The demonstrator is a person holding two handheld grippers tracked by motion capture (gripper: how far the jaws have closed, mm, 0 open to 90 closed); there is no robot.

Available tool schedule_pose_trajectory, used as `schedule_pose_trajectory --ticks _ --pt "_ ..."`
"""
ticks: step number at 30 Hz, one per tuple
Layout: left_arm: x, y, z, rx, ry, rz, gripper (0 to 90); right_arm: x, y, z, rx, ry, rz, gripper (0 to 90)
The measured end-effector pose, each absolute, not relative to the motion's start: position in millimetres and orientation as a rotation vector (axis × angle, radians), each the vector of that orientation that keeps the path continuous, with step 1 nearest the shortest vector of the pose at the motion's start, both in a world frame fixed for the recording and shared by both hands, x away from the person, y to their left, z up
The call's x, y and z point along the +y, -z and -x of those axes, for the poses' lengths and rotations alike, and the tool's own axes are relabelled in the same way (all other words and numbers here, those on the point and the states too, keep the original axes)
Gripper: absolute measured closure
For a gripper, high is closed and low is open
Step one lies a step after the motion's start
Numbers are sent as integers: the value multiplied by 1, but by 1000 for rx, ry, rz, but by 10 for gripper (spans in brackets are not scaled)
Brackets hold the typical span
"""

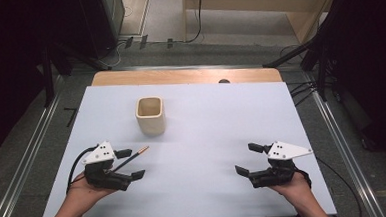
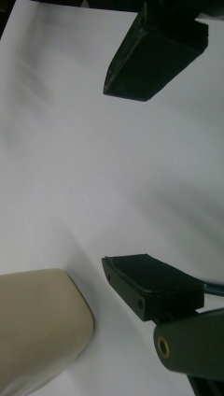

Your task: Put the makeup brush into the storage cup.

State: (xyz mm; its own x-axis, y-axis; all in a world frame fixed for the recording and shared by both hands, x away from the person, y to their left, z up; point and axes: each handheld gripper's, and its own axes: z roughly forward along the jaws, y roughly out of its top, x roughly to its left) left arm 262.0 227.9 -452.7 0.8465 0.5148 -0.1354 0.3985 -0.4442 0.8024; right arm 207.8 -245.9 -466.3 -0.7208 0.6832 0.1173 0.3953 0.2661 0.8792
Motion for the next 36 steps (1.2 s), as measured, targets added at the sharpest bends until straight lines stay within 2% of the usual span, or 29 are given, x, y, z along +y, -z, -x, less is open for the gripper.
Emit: schedule_pose_trajectory --ticks 36 --pt "234 451 -265 715 -159 -2092 175 -246 467 -209 2217 -1468 -1006 146"
